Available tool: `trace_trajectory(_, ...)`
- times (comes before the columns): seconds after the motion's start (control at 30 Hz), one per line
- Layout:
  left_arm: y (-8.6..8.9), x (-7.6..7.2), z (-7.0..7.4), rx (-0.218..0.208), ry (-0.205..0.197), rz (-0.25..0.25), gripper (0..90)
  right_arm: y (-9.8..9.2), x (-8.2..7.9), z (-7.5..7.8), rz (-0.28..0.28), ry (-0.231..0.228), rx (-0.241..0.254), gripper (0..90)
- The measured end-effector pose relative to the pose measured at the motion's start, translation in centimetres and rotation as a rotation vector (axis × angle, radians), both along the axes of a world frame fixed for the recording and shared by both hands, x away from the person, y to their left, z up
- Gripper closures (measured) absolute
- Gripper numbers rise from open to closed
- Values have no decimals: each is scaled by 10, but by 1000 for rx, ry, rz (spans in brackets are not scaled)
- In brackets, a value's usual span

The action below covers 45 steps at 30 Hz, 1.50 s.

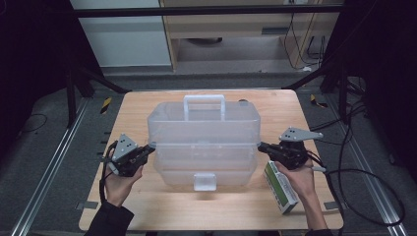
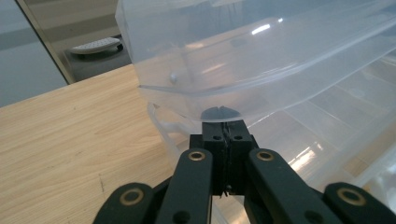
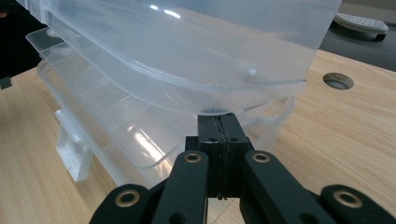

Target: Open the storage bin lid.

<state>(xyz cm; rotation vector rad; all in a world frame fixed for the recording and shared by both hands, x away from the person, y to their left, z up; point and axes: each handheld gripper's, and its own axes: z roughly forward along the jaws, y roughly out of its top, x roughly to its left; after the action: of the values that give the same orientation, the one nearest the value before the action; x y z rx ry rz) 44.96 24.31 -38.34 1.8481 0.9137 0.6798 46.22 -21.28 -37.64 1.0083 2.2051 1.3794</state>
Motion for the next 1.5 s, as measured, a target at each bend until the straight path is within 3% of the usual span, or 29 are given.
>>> trace_trajectory(0.47, 1, 6, 8, 5, -14, 13, 895, 1, 7, 6, 8, -3, 4, 900)
trace_trajectory(1.2, -1, 14, 10, -36, -28, 22, 888, 1, 13, 9, 3, -28, 22, 900)
trace_trajectory(1.5, 0, 6, 4, -3, -28, 25, 813, 2, 13, 7, 14, -23, 11, 900)
